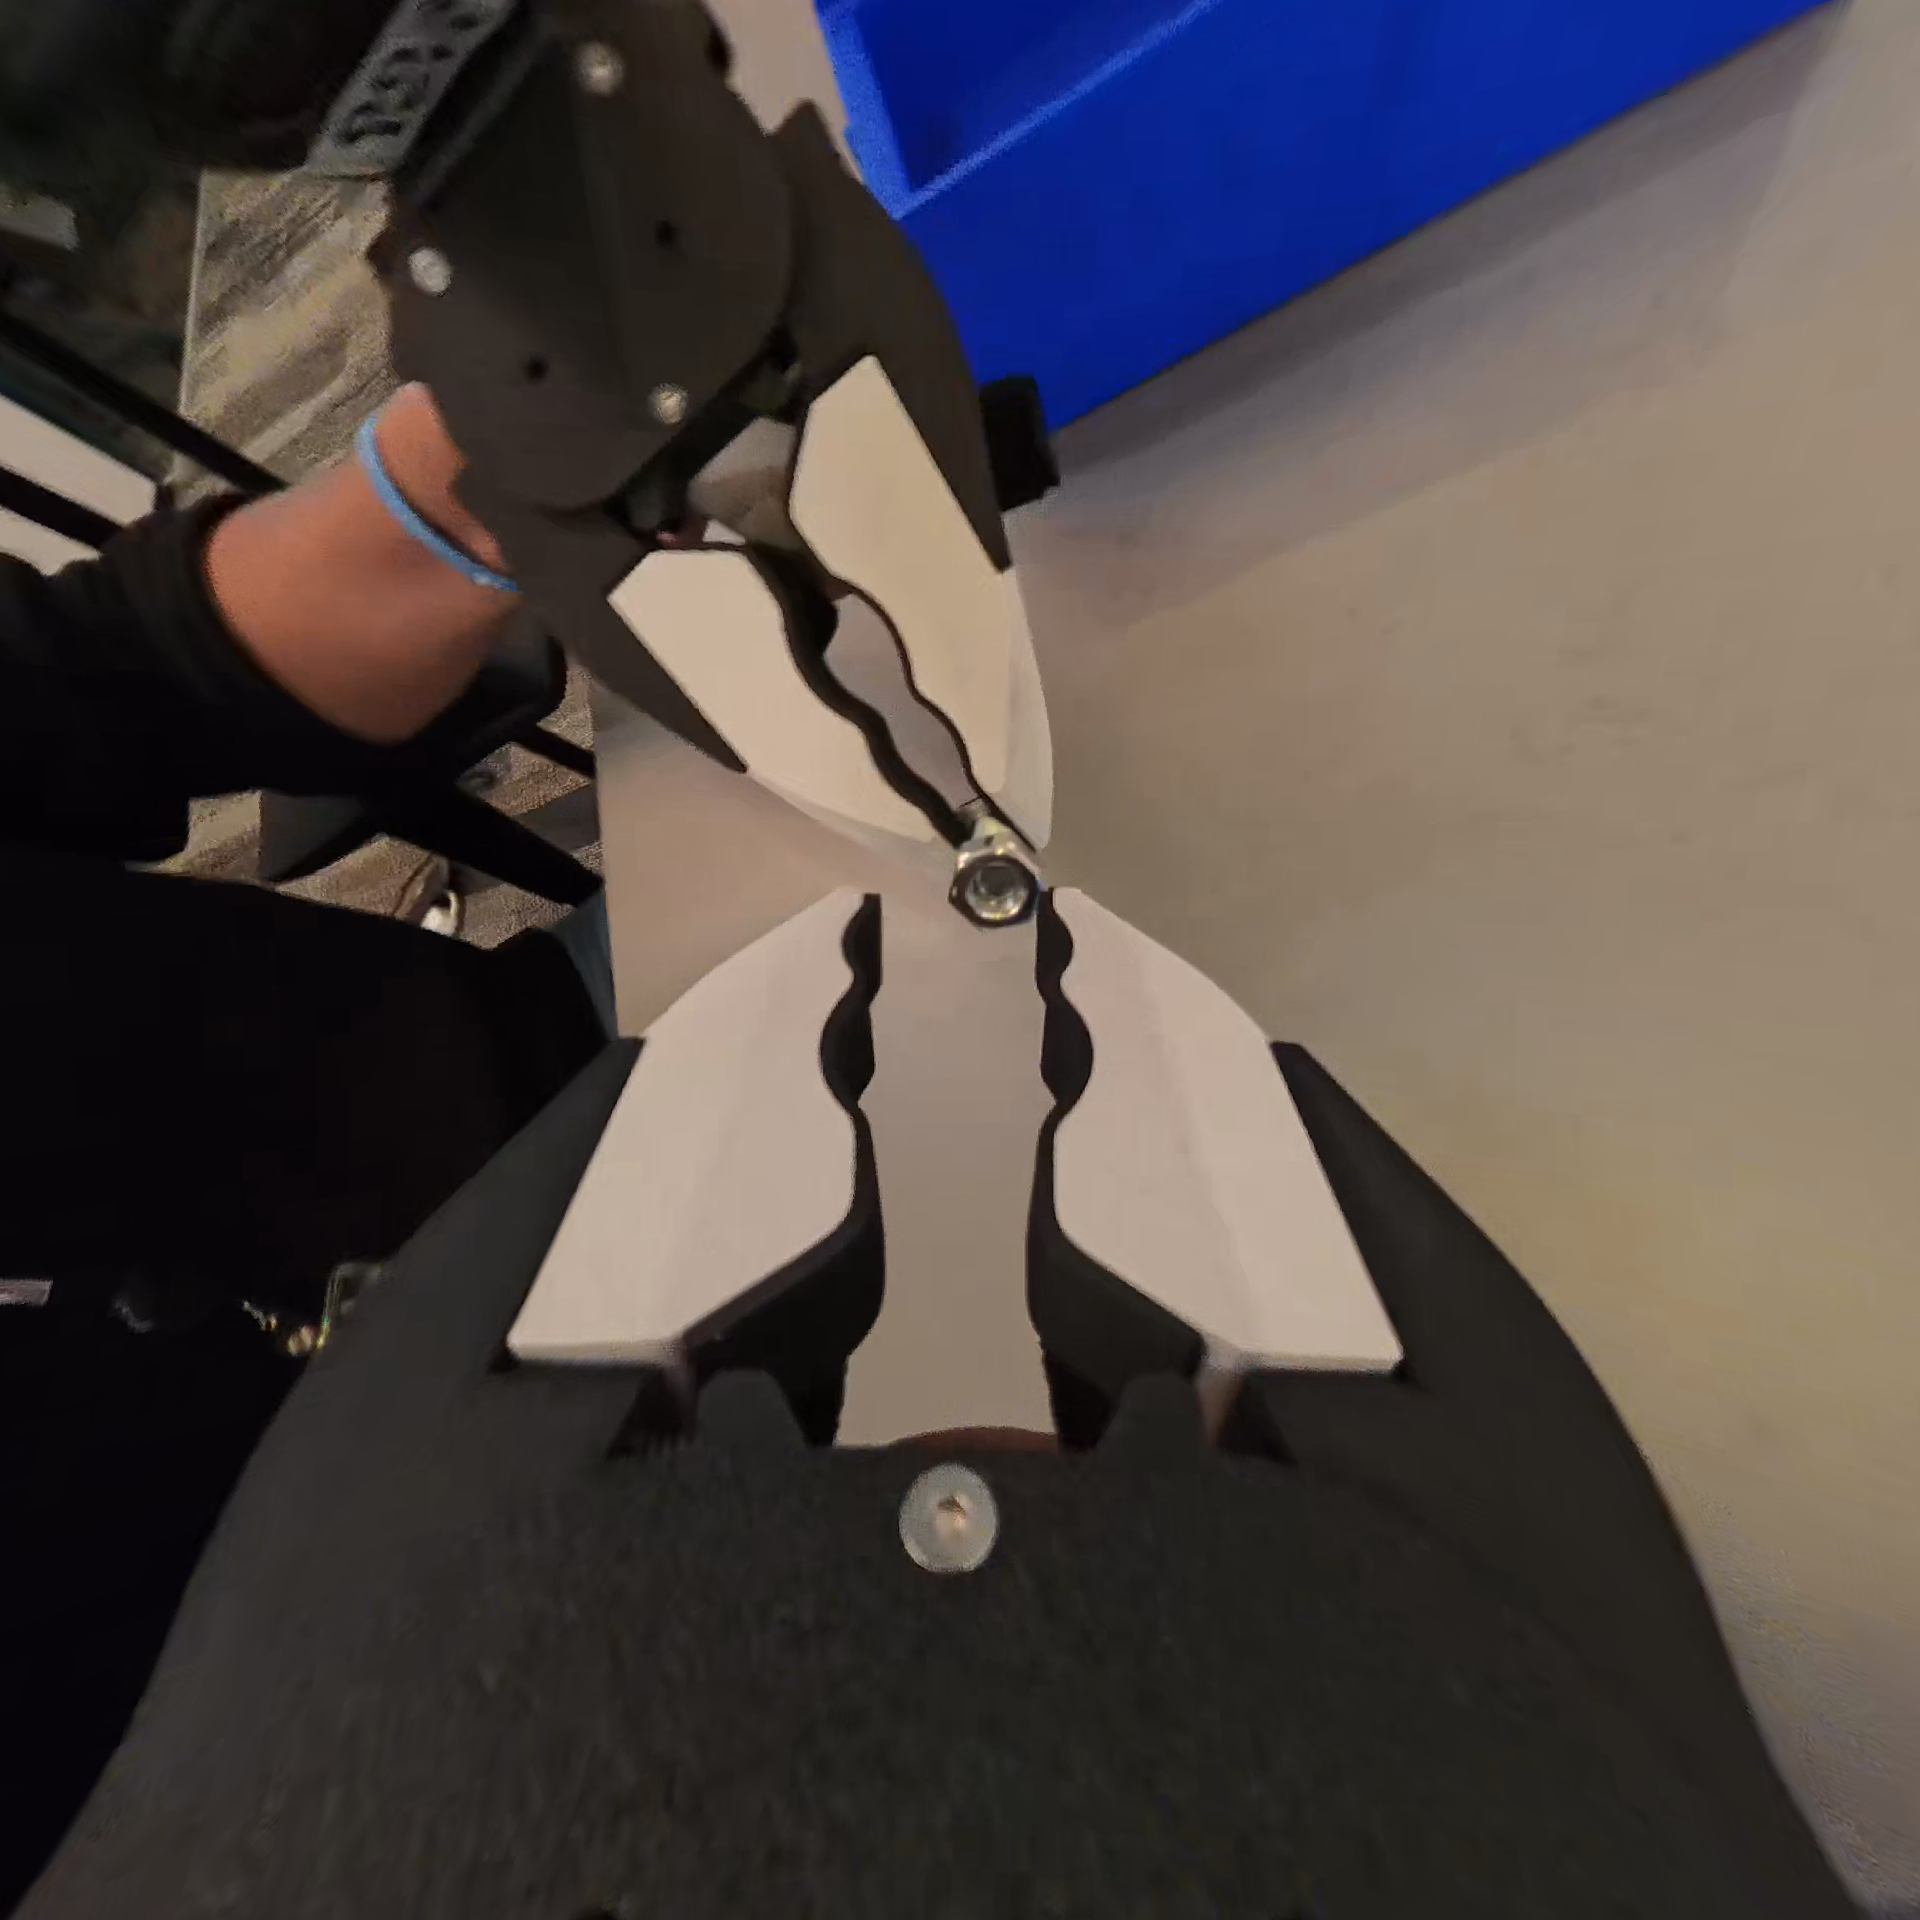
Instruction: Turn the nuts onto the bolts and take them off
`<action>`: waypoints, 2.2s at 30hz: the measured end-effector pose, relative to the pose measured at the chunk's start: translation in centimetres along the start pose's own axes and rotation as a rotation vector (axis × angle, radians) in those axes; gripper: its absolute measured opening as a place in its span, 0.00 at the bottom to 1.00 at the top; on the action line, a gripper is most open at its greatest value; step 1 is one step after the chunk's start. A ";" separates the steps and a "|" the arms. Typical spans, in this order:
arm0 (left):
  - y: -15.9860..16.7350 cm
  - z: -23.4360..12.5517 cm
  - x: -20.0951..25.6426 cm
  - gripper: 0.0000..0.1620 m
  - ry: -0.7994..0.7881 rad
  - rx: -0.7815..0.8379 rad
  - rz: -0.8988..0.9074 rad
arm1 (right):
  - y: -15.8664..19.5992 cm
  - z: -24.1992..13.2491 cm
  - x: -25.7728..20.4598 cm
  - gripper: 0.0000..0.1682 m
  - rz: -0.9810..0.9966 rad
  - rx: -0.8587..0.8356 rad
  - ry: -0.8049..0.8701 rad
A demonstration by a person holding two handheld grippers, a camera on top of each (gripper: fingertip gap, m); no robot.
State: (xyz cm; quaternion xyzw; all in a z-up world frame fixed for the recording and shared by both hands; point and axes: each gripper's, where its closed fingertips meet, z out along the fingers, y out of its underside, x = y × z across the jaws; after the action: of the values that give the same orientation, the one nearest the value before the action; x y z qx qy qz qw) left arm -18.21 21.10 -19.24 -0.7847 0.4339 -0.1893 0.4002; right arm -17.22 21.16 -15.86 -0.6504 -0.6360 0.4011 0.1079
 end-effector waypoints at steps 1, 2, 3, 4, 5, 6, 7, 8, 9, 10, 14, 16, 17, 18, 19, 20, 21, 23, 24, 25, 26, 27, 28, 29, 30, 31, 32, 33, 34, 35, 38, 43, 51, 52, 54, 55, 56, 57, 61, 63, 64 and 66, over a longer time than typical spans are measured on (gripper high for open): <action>0.2 0.2 0.0 0.05 -0.007 -0.016 0.005 | 0.1 0.4 0.3 0.15 0.021 0.001 0.013; 0.3 0.4 -0.1 0.05 -0.014 -0.024 0.006 | 0.2 0.7 0.7 0.13 0.035 0.000 0.028; 0.5 0.6 -0.1 0.05 -0.015 -0.035 0.005 | 0.4 1.0 1.1 0.13 0.042 -0.008 0.048; 0.7 0.7 -0.1 0.05 -0.020 -0.046 0.009 | 0.5 1.2 1.5 0.13 0.047 -0.010 0.063; 0.9 0.8 -0.1 0.05 -0.025 -0.055 0.014 | 0.7 1.5 1.6 0.13 0.052 -0.014 0.069; 1.0 0.9 -0.2 0.05 -0.031 -0.063 0.017 | 0.9 1.7 1.7 0.13 0.058 -0.028 0.068; 1.2 1.0 -0.2 0.05 -0.031 -0.071 0.016 | 1.1 2.0 1.6 0.11 0.059 -0.037 0.057; 1.3 1.0 -0.2 0.05 -0.030 -0.078 0.015 | 1.2 2.2 1.6 0.11 0.054 -0.042 0.060; 1.4 1.1 -0.2 0.05 -0.025 -0.081 0.014 | 1.3 2.3 1.6 0.10 0.034 -0.054 0.065; 1.5 1.1 -0.1 0.05 -0.013 -0.079 0.009 | 1.4 2.3 1.5 0.10 0.000 -0.067 0.070; 1.3 0.8 0.5 0.05 0.060 -0.039 -0.022 | 1.3 2.2 1.0 0.10 -0.320 -0.107 0.127; 1.1 0.5 1.0 0.05 0.100 -0.020 -0.032 | 1.3 2.1 0.6 0.10 -0.593 -0.131 0.187; 1.0 0.5 1.2 0.05 0.117 -0.015 -0.031 | 1.4 2.1 0.5 0.11 -0.774 -0.145 0.232; 1.0 0.5 1.5 0.05 0.130 -0.014 -0.029 | 1.4 2.0 0.4 0.11 -0.972 -0.159 0.287; 1.0 0.6 1.7 0.05 0.137 -0.018 -0.025 | 1.5 2.0 0.4 0.11 -1.173 -0.180 0.353; 1.2 0.7 1.8 0.05 0.140 -0.029 -0.020 | 1.7 2.1 0.5 0.11 -1.370 -0.213 0.422; 1.4 0.9 2.0 0.05 0.148 -0.045 -0.018 | 2.0 2.1 0.6 0.11 -1.565 -0.261 0.479; 1.8 1.3 2.1 0.05 0.145 -0.071 -0.007 | 2.3 2.3 0.8 0.11 -1.887 -0.336 0.556; 2.0 1.5 2.2 0.05 0.151 -0.079 -0.007 | 2.5 2.4 0.8 0.11 -1.971 -0.351 0.562; 2.1 1.6 2.2 0.05 0.152 -0.080 -0.009 | 2.5 2.4 0.8 0.11 -2.000 -0.358 0.563; 2.0 1.6 2.2 0.05 0.150 -0.076 -0.010 | 2.5 2.4 0.9 0.11 -1.984 -0.353 0.558; 2.0 1.6 2.1 0.05 0.150 -0.073 -0.012 | 2.6 2.2 0.9 0.13 -1.934 -0.349 0.548; 2.0 1.5 2.0 0.05 0.145 -0.069 -0.013 | 2.5 2.0 1.0 0.22 -1.866 -0.339 0.539; 1.9 1.3 1.8 0.05 0.137 -0.061 -0.014 | 2.6 1.8 1.0 0.25 -1.793 -0.327 0.531; 1.8 1.1 1.7 0.05 0.136 -0.050 -0.018 | 2.6 1.6 0.8 0.25 -1.712 -0.303 0.513; 1.6 1.0 1.6 0.05 0.136 -0.039 -0.023 | 2.7 1.4 0.7 0.25 -1.615 -0.272 0.497; 1.5 0.8 1.4 0.05 0.128 -0.029 -0.026 | 2.6 1.2 0.9 0.25 -1.507 -0.246 0.496; 1.5 0.7 1.3 0.05 0.124 -0.024 -0.028 | 2.6 0.9 1.3 0.25 -1.401 -0.225 0.498; 1.6 0.6 1.1 0.05 0.119 -0.026 -0.031 | 2.9 0.7 1.9 0.25 -1.287 -0.217 0.482; 1.8 0.6 0.9 0.05 0.111 -0.030 -0.034 | 3.1 0.6 2.7 0.25 -1.159 -0.210 0.485; 2.1 0.5 -0.1 0.05 0.074 -0.021 -0.069 | 4.5 0.7 4.8 0.27 -0.745 -0.200 0.494; 0.6 -0.6 -3.2 0.05 -0.048 0.113 -0.189 | 4.4 1.4 4.2 0.27 -0.194 0.060 0.403; -1.3 -3.0 -3.3 0.05 -0.127 0.481 -0.488 | 1.7 -1.3 3.9 0.26 0.074 0.590 0.364; -1.0 -2.8 -3.3 0.05 -0.142 0.490 -0.510 | 1.9 -1.5 4.0 0.24 0.074 0.640 0.376; -0.9 -2.7 -3.4 0.05 -0.136 0.527 -0.562 | 2.7 -1.1 4.1 0.23 0.066 0.638 0.389; -0.9 -2.6 -3.2 0.05 -0.106 0.534 -0.575 | 3.1 -0.9 4.1 0.23 0.052 0.604 0.391; -0.6 -2.5 -3.3 0.05 -0.114 0.531 -0.576 | 3.2 -1.1 4.4 0.23 0.046 0.595 0.409; -0.3 -2.4 -3.5 0.05 -0.131 0.521 -0.569 | 3.1 -1.4 4.4 0.23 0.044 0.615 0.418; -0.3 -2.7 -3.7 0.05 -0.125 0.550 -0.584 | 3.3 -1.0 4.4 0.22 0.048 0.609 0.388; -0.3 -3.1 -3.7 0.05 -0.128 0.555 -0.587 | 3.4 -0.4 4.9 0.20 0.035 0.562 0.409; -0.1 -3.3 -3.6 0.05 -0.145 0.555 -0.583 | 3.3 0.1 5.3 0.20 0.021 0.510 0.423; 0.4 -3.6 -3.1 0.05 -0.170 0.545 -0.574 | 2.9 1.3 6.5 0.24 -0.024 0.365 0.446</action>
State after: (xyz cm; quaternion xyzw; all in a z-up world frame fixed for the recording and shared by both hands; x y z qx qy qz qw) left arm -22.46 21.94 -17.22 -0.7521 0.0965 -0.3360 0.5587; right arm -16.82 26.13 -21.09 -0.6849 -0.5214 0.3547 0.3650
